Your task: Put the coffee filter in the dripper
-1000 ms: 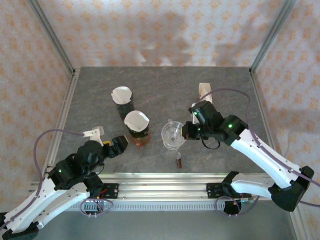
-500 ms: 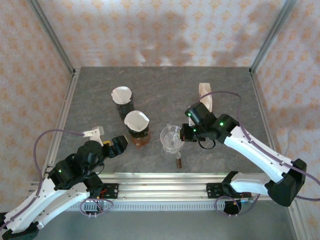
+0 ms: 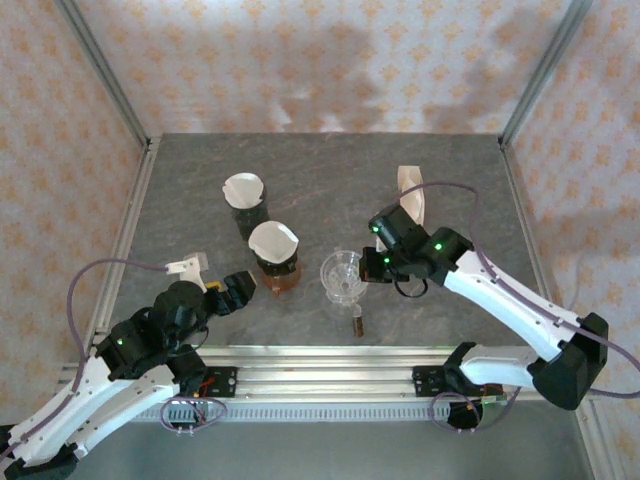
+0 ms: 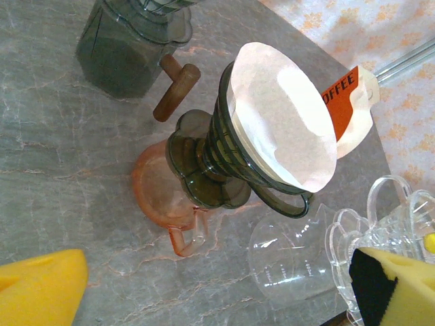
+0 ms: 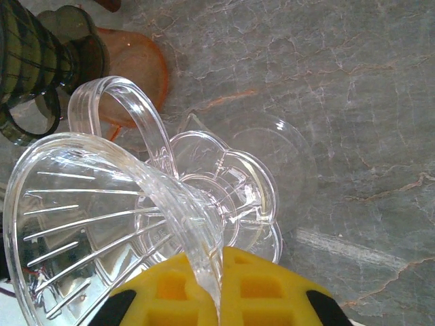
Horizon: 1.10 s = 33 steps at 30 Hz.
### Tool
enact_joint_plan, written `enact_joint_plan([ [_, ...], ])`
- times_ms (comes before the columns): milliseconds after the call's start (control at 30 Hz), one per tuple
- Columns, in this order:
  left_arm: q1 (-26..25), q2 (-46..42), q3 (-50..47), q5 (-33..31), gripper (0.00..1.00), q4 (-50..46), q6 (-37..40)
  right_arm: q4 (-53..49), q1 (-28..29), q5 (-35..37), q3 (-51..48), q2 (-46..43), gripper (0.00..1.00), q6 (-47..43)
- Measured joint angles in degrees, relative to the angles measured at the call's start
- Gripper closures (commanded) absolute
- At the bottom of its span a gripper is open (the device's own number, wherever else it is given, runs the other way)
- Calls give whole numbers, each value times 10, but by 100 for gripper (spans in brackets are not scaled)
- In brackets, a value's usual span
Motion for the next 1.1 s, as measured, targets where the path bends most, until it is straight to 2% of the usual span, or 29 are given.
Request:
enact_joint_plan([
  [167,0,0,0,0,0,0,0,10,0,0,-1,11,100,0],
  [333,0,-3,0,0,0,0,0,17,1,7,-1,14,68,2],
  [433,0,-4,0,0,0,0,0,16,1,14,-1,15,60,3],
  [500,0,-4,0,1,0,0,0,14,1,19,-1,14,50,4],
  [600,0,-3,0,6,0,0,1,10,1,30,-1,14,43,4],
  [767,0,18,3,26,0,2,11,2,-1,61,0,3,41,4],
  [900,0,32,9,32,0,3,18,-2,-20,110,6,-29,45,-9],
  [1033,0,29,9,33,0,13,18,10,-82,153,9,-35,49,-39],
  [1100,0,25,9,35,0,19,17,35,-136,164,10,-14,58,-60],
])
